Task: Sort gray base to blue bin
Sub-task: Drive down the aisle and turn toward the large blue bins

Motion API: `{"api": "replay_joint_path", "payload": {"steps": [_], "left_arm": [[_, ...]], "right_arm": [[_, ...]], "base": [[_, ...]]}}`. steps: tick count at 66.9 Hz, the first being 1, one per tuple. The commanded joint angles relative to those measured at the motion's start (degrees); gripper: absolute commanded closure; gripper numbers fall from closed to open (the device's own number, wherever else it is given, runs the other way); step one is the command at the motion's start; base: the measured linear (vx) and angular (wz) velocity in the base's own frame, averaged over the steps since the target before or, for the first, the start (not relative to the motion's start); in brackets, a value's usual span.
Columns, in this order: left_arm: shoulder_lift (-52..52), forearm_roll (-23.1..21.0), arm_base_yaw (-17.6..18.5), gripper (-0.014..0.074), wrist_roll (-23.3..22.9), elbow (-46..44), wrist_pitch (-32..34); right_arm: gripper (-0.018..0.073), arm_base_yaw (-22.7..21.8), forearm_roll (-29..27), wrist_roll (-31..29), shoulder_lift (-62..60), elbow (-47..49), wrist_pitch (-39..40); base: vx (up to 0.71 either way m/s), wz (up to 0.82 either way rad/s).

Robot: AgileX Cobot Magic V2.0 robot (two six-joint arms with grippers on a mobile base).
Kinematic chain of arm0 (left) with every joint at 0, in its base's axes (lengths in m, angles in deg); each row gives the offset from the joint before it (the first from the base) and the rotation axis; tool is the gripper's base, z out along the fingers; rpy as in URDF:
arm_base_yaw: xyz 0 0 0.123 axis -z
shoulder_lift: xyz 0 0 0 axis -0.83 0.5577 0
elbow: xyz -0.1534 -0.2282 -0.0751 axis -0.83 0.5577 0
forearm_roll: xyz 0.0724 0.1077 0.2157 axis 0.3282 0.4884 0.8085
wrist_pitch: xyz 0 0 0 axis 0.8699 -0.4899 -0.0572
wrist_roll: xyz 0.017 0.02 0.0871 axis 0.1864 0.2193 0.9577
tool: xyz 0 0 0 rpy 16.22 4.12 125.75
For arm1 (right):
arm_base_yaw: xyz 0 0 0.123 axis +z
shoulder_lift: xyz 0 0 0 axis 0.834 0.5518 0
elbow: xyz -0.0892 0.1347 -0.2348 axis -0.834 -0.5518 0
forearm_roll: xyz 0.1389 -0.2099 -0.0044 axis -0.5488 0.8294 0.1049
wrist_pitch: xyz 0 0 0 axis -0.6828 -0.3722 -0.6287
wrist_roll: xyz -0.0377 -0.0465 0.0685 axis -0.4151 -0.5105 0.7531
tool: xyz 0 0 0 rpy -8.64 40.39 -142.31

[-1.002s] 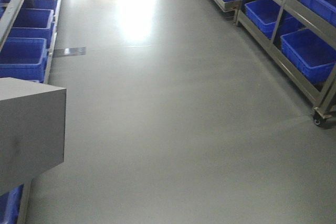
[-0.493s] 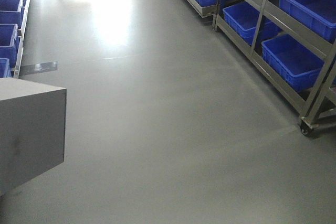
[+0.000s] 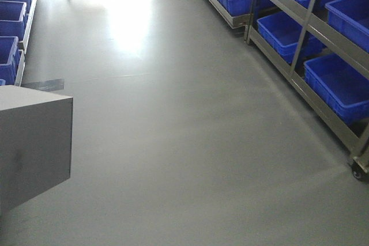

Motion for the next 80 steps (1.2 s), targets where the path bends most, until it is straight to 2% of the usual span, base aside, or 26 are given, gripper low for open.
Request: {"api": "replay_joint_path", "payload": {"steps": [1,80], "left_arm": [[0.25,-0.32,0.14,0.0594,-0.20,-1.58,6.33],[0.25,-0.32,0.14,0.0594,-0.20,-1.58,6.33]], "right_arm": [[0.0564,0.04,0.21,-0.70,1.03,-0.12,4.15],[0.0564,0.04,0.21,-0.70,1.03,-0.12,4.15]], "base": [[0.38,0.11],[0.42,0.11]]}}
